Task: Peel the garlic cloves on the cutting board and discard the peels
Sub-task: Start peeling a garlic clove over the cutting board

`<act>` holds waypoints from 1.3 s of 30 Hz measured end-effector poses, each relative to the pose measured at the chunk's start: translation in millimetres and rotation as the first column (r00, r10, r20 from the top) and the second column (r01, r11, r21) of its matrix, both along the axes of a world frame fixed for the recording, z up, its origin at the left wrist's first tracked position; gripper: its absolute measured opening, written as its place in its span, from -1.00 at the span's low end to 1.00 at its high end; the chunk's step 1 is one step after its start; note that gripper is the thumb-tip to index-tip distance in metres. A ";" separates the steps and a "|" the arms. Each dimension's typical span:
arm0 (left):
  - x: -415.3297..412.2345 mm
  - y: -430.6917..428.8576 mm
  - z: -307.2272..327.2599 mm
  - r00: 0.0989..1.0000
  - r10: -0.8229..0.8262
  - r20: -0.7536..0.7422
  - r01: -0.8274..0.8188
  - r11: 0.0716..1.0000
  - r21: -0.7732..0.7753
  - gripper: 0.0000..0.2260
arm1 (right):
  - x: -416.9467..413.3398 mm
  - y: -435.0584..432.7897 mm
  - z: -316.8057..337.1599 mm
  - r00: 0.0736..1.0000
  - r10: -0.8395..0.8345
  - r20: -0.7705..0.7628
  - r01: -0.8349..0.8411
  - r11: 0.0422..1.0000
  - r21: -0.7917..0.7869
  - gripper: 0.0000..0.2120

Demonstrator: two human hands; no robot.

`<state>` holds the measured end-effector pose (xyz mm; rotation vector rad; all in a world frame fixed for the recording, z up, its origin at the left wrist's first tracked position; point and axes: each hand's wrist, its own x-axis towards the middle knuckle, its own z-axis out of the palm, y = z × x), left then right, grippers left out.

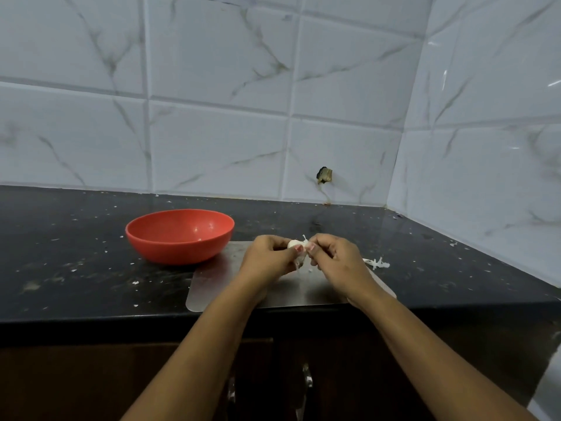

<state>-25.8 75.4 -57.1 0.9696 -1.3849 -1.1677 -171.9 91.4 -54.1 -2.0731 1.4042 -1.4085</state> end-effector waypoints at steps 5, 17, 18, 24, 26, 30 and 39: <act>0.2 10.2 14.3 0.939 -0.158 -0.306 0.207 0.969 0.132 -0.83 | 1.9 3.0 -0.5 1.000 -0.028 0.014 0.031 0.977 -0.213 -0.80; 4.9 4.1 5.5 0.936 -0.054 -0.347 0.104 0.986 0.128 -0.80 | -71.6 -9.3 14.3 0.935 -0.330 -0.132 0.342 0.937 0.073 -0.89; 4.6 3.9 4.1 0.942 -0.055 -0.330 0.099 0.988 0.120 -0.75 | -81.8 -11.6 14.8 0.913 -0.358 -0.197 0.384 0.917 0.113 -0.88; 2.1 0.4 -2.1 0.974 -0.019 -0.226 0.041 0.995 0.092 -0.69 | -105.3 -14.9 9.4 0.787 -0.434 -0.439 0.561 0.800 0.213 -0.76; 1.6 -0.8 -4.6 0.978 -0.008 -0.209 0.024 0.997 0.077 -0.70 | -96.6 -11.6 10.0 0.733 -0.518 -0.441 0.614 0.783 0.100 -0.76; 0.1 -3.8 -9.7 0.987 -0.016 -0.162 0.021 1.000 0.024 -0.73 | -54.6 2.1 22.5 0.920 -0.356 -0.167 0.364 0.931 0.022 -0.79; 2.0 -6.2 -13.3 0.994 -0.024 -0.103 0.021 0.999 -0.035 -0.73 | 8.1 -1.8 7.6 0.995 0.022 0.100 -0.033 0.993 0.111 -0.86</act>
